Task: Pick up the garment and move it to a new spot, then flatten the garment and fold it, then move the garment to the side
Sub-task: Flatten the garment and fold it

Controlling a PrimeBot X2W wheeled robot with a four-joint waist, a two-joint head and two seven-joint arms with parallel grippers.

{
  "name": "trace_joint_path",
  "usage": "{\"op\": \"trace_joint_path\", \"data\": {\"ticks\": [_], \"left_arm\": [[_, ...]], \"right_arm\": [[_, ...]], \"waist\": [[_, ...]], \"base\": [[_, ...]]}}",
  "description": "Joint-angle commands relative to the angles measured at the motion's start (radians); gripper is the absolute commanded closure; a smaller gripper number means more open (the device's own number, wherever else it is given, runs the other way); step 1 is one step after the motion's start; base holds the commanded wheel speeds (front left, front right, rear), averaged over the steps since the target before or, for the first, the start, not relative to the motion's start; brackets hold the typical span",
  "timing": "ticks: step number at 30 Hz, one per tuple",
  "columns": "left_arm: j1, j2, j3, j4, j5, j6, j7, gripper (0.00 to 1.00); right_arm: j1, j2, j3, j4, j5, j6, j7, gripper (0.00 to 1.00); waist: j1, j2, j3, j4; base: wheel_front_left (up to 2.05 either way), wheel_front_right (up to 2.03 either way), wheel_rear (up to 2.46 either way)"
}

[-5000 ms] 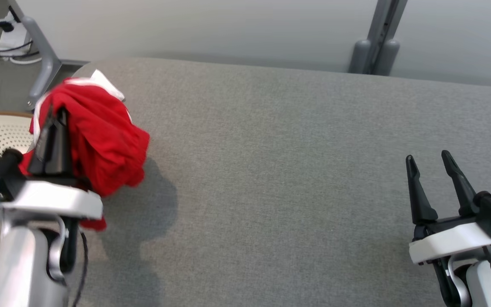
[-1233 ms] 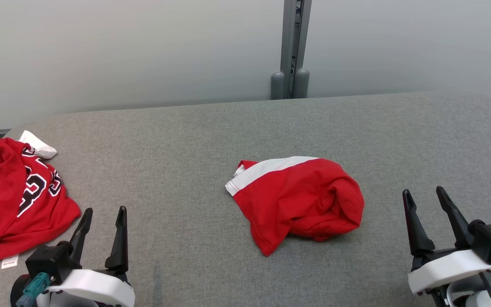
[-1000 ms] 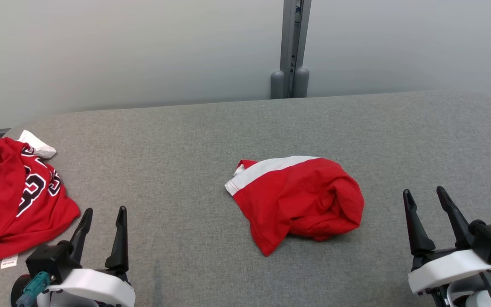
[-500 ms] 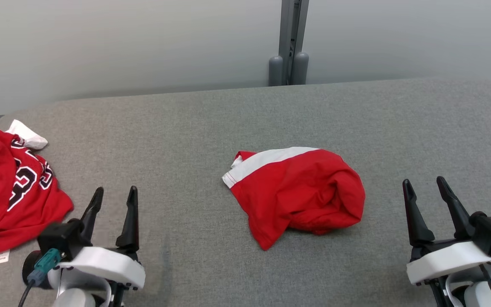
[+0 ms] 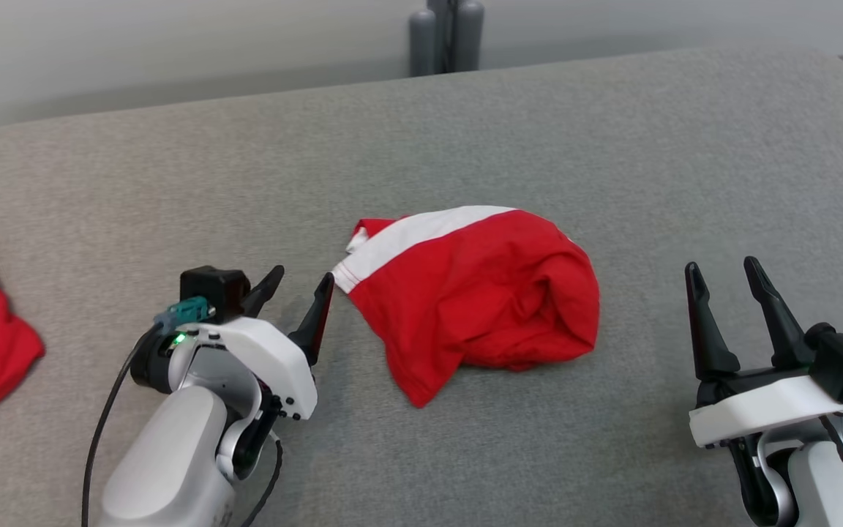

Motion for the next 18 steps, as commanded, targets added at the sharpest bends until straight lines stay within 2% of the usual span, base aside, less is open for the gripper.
{"op": "trace_joint_path", "data": {"ticks": [1,9,10,11,12,18], "left_arm": [[-0.019,0.006,0.001,0.008,-0.007,-0.004,0.002,0.0],[-0.114,-0.019,-0.024,0.155,-0.048,-0.055,0.093,0.0],[-0.12,-0.021,-0.028,0.169,-0.055,-0.063,0.103,0.26],[-0.129,-0.02,-0.028,0.178,-0.06,-0.069,0.099,0.73],[-0.138,-0.019,-0.027,0.188,-0.063,-0.071,0.097,1.0],[-0.156,-0.016,-0.039,0.225,-0.042,-0.075,0.031,1.0]], "right_arm": [[-0.011,-0.002,0.0,0.002,0.007,0.0,-0.01,0.0],[-0.035,0.009,-0.008,0.039,0.02,0.0,-0.029,0.0],[-0.036,0.011,-0.009,0.043,0.02,0.0,-0.032,0.0],[-0.038,0.012,-0.01,0.047,0.021,0.0,-0.035,0.0],[-0.039,0.014,-0.011,0.051,0.023,0.0,-0.036,0.0],[-0.047,0.021,-0.023,0.065,0.024,0.0,-0.041,0.0]], "waist": [[0.0,0.0,0.023,-0.027],[0.0,0.0,0.053,-0.081],[0.0,0.0,0.055,-0.084],[0.0,0.0,0.055,-0.088],[0.0,0.0,0.055,-0.09],[0.0,0.0,0.046,-0.088]], "base": [[0.0,0.0,0.0],[0.0,0.0,0.0],[0.0,0.0,0.0],[0.0,0.0,0.0],[0.0,0.0,0.0],[0.0,0.0,0.0]]}}
